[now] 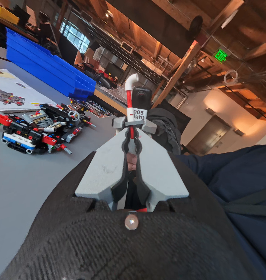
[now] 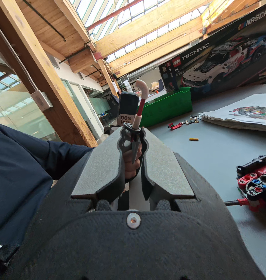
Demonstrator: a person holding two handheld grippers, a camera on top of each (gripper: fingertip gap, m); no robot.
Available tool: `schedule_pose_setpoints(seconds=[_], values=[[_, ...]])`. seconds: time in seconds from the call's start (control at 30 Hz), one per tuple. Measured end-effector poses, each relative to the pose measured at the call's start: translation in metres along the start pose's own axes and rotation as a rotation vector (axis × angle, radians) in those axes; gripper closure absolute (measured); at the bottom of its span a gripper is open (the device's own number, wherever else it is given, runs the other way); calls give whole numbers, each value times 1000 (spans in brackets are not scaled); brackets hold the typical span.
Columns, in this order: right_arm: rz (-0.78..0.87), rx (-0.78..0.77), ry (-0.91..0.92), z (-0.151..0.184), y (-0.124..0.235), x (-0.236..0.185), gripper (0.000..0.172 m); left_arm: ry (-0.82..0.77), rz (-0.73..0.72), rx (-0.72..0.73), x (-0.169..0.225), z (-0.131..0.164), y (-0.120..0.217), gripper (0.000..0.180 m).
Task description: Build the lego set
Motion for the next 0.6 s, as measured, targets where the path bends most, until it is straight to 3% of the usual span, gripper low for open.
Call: schedule_pose_setpoints(seconds=[0.27, 0.6], values=[[101, 37, -13, 1, -3, 4, 157, 24, -86, 49, -4, 4, 1, 180], [109, 34, -9, -2, -6, 7, 157, -23, -136, 52, -6, 3, 0, 179]])
Point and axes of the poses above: each gripper's, where its closed fingertips meet, y back along the fingers, z out of its underside, x = y × z across the jaws, the point moved 9 cm from there along y, back along the fingers, and after that the axes turned 11 degrees about -y, right-handed, at the moved point
